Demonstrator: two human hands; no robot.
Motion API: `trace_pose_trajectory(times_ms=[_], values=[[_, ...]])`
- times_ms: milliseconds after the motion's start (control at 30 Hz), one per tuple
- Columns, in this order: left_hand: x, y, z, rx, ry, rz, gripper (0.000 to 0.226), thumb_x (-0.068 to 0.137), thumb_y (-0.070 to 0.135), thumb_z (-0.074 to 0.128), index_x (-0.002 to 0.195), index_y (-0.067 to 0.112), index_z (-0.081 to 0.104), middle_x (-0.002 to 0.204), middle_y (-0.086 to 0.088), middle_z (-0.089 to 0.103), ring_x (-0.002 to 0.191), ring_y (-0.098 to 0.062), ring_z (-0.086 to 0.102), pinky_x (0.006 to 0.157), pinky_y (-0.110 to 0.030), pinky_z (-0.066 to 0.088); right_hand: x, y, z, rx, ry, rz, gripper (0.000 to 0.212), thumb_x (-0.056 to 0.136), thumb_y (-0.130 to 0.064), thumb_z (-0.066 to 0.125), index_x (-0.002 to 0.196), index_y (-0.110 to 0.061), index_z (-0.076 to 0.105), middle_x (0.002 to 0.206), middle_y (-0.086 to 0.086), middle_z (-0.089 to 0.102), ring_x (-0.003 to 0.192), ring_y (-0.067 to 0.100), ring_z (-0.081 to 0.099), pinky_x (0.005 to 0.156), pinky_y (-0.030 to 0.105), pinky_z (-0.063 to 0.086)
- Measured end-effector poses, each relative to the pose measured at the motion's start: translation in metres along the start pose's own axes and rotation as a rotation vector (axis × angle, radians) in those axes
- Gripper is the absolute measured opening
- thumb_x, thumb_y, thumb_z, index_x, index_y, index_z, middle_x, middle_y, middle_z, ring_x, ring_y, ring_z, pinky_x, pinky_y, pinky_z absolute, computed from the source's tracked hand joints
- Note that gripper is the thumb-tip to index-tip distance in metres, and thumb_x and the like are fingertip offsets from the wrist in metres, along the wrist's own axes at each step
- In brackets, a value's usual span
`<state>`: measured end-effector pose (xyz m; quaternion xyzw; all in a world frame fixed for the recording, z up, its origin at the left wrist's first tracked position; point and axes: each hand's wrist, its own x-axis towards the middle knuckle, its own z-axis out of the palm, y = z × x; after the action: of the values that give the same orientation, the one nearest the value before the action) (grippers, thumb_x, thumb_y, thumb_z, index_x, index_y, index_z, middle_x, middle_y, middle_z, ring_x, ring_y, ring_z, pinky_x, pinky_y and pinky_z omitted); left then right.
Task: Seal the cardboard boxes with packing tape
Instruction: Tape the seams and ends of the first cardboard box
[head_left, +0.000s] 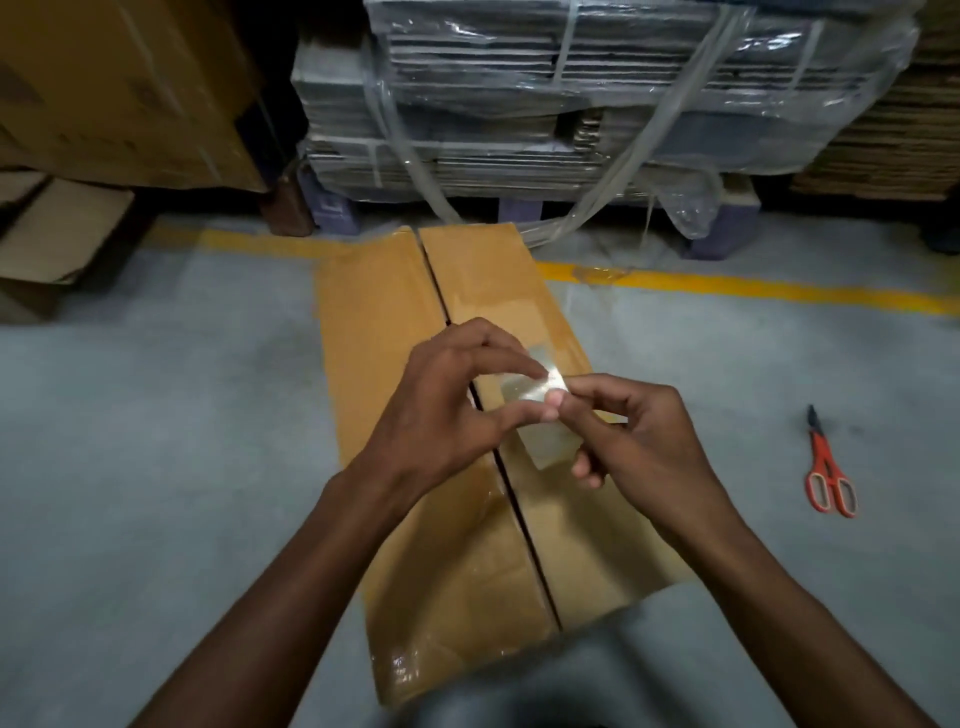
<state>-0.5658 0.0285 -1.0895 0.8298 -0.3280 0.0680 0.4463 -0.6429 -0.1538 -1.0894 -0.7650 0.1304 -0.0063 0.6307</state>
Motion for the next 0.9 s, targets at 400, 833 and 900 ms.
trace_pose_trajectory(times_ms=[400, 833, 900], values=[[-0.022, -0.011, -0.003, 0.166, -0.081, 0.083, 0.013, 0.094, 0.011, 0.070, 0.104, 0.011, 0.078, 0.094, 0.000, 0.070, 0.081, -0.012, 0.063, 0.074, -0.031, 0.054, -0.021, 0.003, 0.014, 0.085, -0.109, 0.109, 0.019, 0.094, -0.030, 0.071, 0.109, -0.022, 0.078, 0.078, 0.013, 0.068, 0.056, 0.014, 0.055, 0.052, 0.025, 0.046], [-0.043, -0.054, 0.005, 0.000, 0.070, -0.324, 0.026, 0.108, 0.033, 0.033, 0.098, 0.016, 0.049, 0.082, 0.009, 0.054, 0.068, -0.002, 0.046, 0.058, -0.014, 0.032, -0.083, 0.063, 0.099, -0.797, 0.202, 0.022, 0.135, 0.056, -0.099, 0.047, 0.163, -0.027, 0.007, 0.157, 0.010, 0.030, 0.143, 0.033, 0.029, 0.112, 0.054, 0.029], [-0.041, -0.058, -0.004, 0.031, 0.158, -0.354, 0.024, 0.111, 0.028, 0.034, 0.098, 0.014, 0.049, 0.081, 0.010, 0.052, 0.068, -0.002, 0.046, 0.056, -0.012, 0.033, -0.100, 0.084, 0.125, -0.927, 0.111, -0.006, 0.145, 0.048, -0.102, 0.046, 0.162, -0.015, 0.023, 0.156, 0.023, 0.036, 0.143, 0.046, 0.035, 0.111, 0.069, 0.026]])
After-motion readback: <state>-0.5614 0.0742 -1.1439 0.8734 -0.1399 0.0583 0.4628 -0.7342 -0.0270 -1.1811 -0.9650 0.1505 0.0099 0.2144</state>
